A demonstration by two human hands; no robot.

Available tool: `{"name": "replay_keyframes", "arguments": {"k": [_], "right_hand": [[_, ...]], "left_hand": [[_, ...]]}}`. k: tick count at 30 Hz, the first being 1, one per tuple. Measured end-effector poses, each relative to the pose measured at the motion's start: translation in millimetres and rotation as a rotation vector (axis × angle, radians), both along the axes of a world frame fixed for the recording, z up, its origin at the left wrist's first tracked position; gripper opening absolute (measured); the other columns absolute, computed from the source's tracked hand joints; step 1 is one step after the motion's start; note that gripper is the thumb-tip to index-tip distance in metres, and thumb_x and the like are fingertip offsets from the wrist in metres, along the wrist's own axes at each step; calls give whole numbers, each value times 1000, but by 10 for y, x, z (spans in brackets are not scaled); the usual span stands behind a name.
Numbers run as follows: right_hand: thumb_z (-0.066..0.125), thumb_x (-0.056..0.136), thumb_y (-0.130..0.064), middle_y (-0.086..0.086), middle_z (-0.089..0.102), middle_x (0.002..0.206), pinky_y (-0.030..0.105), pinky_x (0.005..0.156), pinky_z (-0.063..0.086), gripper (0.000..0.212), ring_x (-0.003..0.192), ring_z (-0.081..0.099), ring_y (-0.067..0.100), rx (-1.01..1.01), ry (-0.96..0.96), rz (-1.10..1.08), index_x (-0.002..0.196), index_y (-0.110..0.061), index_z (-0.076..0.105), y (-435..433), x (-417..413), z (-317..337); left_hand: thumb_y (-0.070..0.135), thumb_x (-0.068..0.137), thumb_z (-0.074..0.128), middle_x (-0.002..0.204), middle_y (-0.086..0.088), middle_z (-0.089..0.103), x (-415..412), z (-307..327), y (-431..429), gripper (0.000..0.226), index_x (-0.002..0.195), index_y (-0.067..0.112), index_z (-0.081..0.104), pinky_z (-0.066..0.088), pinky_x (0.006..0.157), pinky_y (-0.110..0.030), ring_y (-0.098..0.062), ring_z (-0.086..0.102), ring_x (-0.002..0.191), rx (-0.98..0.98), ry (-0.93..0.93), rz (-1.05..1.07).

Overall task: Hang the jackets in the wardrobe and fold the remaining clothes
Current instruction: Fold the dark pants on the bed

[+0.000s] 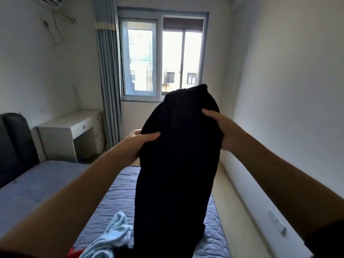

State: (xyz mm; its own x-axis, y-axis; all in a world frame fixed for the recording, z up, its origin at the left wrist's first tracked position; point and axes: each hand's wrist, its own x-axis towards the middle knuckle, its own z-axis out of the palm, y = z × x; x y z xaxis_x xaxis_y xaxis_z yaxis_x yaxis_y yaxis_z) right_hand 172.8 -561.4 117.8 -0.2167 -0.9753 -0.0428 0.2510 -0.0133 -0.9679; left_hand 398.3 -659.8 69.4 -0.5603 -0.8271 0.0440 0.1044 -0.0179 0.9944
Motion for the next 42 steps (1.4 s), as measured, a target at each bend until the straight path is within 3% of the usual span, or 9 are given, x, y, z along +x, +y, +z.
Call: {"name": "replay_keyframes", "arguments": {"k": [7,10,14,20,24,30,34,38,42], "right_hand": [[58,86,-6,16,69,107,31,72,58,34,91,68,24,130,12,81,120,-3,58,209,-106,-785],[63,78,-25,5,74,89,25,61,56,33,79,72,16,23,-42,46,108,-11,63,231,-192,-637],[62,78,-37,9,69,116,29,74,57,51,102,69,21,107,-93,146,123,-13,59,300,-82,-1083],[59,79,-27,10,73,93,28,73,57,30,86,70,20,101,-177,50,103,-11,69,112,-222,-1295],[51,92,-26,10,69,98,29,76,54,31,92,66,20,11,-167,29,117,-12,62,-120,-580,-1303],[52,97,-26,15,60,111,36,90,45,37,100,56,25,267,11,-196,126,-4,57,-752,-1286,-1261],[54,96,-17,15,62,102,33,73,51,29,84,61,24,161,75,-316,121,-1,58,-1126,-1738,-878],[57,94,-15,18,62,119,41,97,49,35,108,61,30,9,100,-313,124,3,57,-1209,-2063,-444],[57,95,-30,12,61,108,32,81,51,33,100,59,24,17,102,-159,117,-5,56,-1049,-2156,-371]], "left_hand": [[12,85,68,76,-3,74,-67,-31,75,6,90,12,69,56,56,-23,-14,71,67,-44,-54,58],[11,85,67,81,-5,75,-46,0,33,7,92,12,70,59,61,-27,-16,72,72,-13,-37,75],[7,88,63,77,-4,74,-183,-46,-4,7,88,11,68,58,58,-24,-15,71,67,31,46,156],[12,93,57,79,-8,66,-473,-286,-228,10,84,10,62,55,60,-23,-17,64,67,140,-55,161],[13,94,54,68,-5,69,-769,-406,-453,13,84,11,62,54,54,-21,-14,66,55,261,-55,37],[7,97,49,71,-7,65,-1536,-613,-922,14,90,7,62,51,55,-21,-13,63,54,186,-185,95],[10,97,49,73,-5,66,-2051,-313,-1263,21,81,12,62,52,53,-18,-11,64,55,97,-129,129],[11,97,51,62,0,70,-2302,39,-1359,18,82,13,61,49,42,-17,-8,66,49,51,-10,142],[21,93,57,79,-4,69,-2324,-21,-1234,14,87,11,65,51,51,-20,-11,67,57,93,-12,121]]}}
